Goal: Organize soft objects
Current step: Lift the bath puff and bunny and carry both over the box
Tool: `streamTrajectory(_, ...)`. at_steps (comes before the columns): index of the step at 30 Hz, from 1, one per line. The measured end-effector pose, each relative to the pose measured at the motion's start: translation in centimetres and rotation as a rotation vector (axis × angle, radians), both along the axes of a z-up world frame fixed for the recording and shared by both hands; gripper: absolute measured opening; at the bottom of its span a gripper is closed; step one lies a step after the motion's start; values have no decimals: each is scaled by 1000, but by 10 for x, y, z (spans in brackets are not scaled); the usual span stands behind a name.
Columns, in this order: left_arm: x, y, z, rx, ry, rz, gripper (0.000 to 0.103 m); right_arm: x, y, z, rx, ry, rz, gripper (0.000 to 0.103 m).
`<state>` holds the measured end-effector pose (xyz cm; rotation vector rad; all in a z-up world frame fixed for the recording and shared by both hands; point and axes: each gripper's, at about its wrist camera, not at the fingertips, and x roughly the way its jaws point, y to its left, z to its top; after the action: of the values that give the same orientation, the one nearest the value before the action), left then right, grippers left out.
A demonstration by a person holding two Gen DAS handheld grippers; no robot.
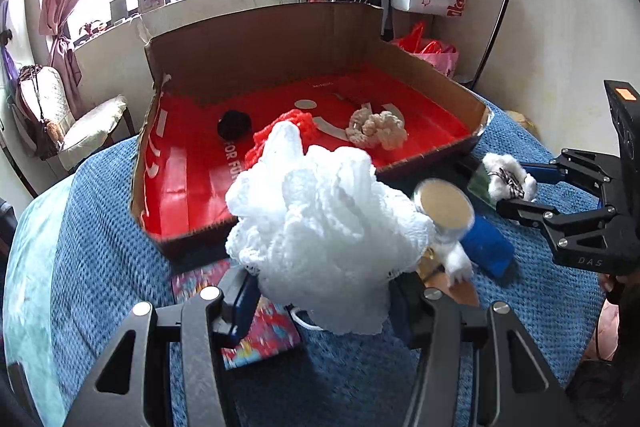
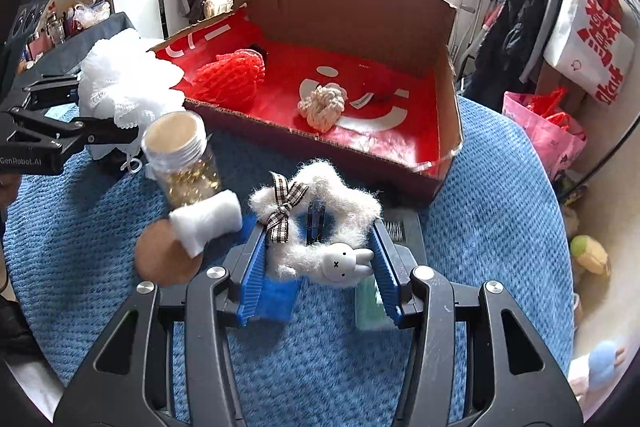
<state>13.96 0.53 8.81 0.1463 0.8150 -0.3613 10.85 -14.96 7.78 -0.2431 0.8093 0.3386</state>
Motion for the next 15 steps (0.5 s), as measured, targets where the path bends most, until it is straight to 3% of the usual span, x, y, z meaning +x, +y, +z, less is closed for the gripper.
streamTrajectory(15, 40, -6, 6, -12, 28, -55, 57, 43, 17, 8, -2, 8, 58, 47)
